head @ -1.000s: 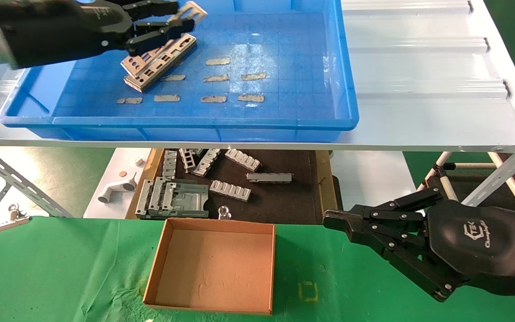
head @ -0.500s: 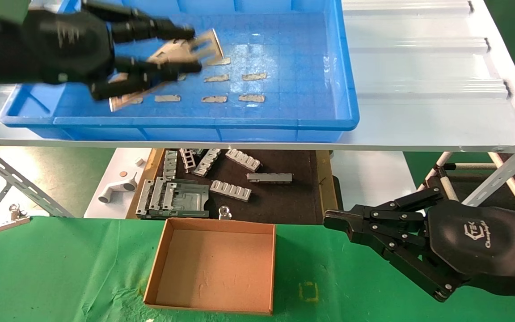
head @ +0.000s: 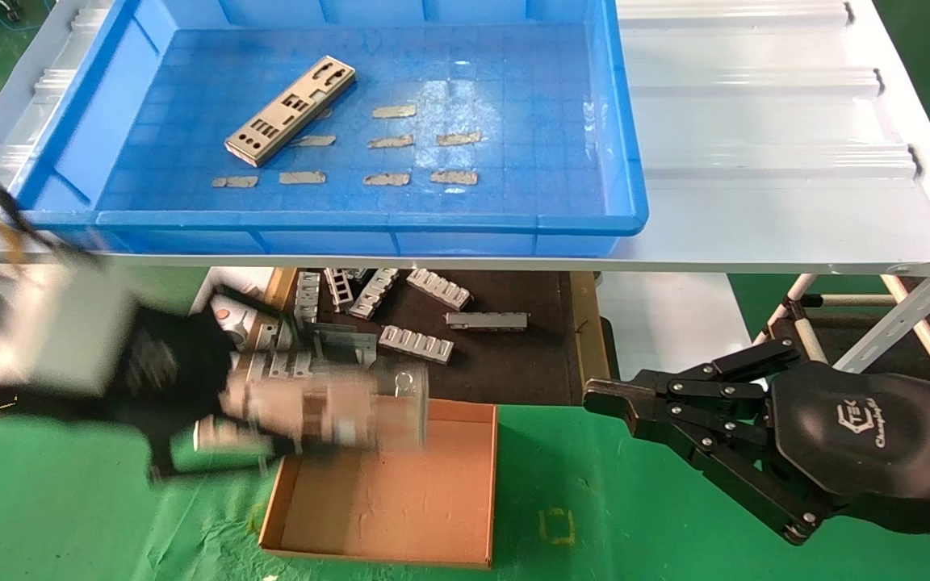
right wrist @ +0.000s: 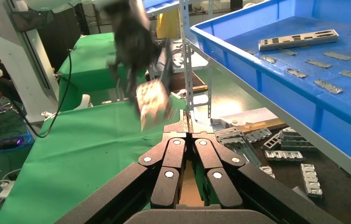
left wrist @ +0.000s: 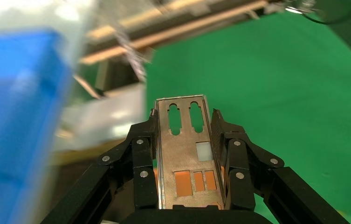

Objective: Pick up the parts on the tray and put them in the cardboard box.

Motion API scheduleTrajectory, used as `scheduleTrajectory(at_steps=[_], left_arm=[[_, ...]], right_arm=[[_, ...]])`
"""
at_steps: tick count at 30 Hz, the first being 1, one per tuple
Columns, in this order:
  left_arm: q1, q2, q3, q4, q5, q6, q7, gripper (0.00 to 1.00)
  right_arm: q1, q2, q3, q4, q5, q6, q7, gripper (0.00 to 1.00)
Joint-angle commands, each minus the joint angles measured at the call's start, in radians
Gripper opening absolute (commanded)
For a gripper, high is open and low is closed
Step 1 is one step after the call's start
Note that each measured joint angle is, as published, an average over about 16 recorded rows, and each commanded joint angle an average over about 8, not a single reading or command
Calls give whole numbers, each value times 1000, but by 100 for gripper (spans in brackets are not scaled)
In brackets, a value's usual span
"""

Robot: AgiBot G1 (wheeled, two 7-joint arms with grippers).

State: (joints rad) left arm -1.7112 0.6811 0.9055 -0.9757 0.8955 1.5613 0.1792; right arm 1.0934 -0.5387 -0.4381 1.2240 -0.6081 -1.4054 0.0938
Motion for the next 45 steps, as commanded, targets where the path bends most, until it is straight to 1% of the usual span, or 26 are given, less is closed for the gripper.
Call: scheduleTrajectory(at_steps=[1,6,11,17,26,27,28,34,35,36,45], left_arm=[[26,-9,49,-35,12,-1,5,0],[115,52,109,0,112,-103,87,0],[179,138,145,92,186,-205,136,0],[205,231,156,220,207,-255,192,0],[194,331,143,399,203,-289,296,1],[191,342,143,420,204,-287,307,3],[188,353,144,440,205,-286,316,10],[170,408,149,557,214,-271,363,85],[167,415,149,574,214,-269,369,95],[164,421,149,589,213,-266,376,100],[147,457,142,700,204,-243,437,100]], right_arm=[[0,0,0,0,0,0,0,0],[0,0,0,0,0,0,0,0],[0,0,0,0,0,0,0,0],[0,0,0,0,0,0,0,0],[0,0,0,0,0,0,0,0],[0,0,0,0,0,0,0,0],[0,0,0,0,0,0,0,0],[0,0,0,0,0,0,0,0],[0,0,0,0,0,0,0,0],[0,0,0,0,0,0,0,0],[0,0,0,0,0,0,0,0]])
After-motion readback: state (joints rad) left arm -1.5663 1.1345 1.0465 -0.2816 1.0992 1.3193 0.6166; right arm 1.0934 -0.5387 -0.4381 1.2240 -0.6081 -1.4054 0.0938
